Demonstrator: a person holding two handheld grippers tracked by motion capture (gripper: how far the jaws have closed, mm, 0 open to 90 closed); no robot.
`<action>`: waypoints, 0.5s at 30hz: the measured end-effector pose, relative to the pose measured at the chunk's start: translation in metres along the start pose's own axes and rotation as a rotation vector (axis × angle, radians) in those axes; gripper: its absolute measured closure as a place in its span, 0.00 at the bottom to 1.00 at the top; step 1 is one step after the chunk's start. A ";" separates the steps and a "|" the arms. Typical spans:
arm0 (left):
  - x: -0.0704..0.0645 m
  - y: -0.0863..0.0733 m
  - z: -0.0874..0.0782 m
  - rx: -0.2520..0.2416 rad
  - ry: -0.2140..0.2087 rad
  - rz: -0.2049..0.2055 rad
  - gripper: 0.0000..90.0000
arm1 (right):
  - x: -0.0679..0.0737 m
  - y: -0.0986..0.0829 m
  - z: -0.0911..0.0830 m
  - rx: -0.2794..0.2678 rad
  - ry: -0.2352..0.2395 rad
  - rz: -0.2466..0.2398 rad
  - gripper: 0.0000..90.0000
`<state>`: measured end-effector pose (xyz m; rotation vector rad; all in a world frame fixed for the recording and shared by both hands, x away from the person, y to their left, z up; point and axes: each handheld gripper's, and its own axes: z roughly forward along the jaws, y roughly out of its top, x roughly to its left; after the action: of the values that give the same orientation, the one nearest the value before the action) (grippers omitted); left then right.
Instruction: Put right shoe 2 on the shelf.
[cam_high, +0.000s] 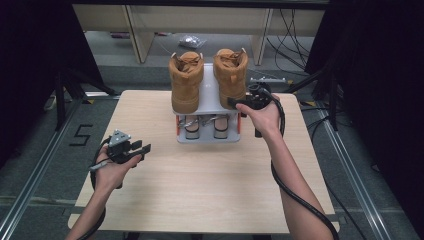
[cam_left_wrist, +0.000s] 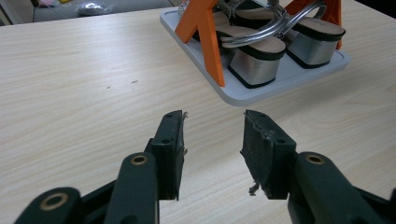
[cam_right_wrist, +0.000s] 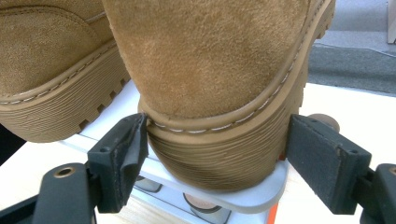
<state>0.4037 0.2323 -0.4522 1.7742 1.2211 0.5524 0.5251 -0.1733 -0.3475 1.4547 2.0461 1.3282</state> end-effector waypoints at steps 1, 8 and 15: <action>0.000 0.000 0.000 0.001 0.001 0.000 0.64 | -0.001 0.000 0.001 -0.003 -0.001 -0.018 0.25; 0.000 0.000 0.000 0.001 0.000 0.001 0.64 | 0.003 0.001 0.004 0.005 0.005 -0.008 0.27; 0.002 -0.001 -0.001 -0.006 0.002 -0.005 0.64 | 0.004 0.001 0.005 0.007 0.008 -0.007 0.27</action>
<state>0.4029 0.2345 -0.4524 1.7657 1.2232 0.5542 0.5275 -0.1670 -0.3486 1.4465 2.0614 1.3272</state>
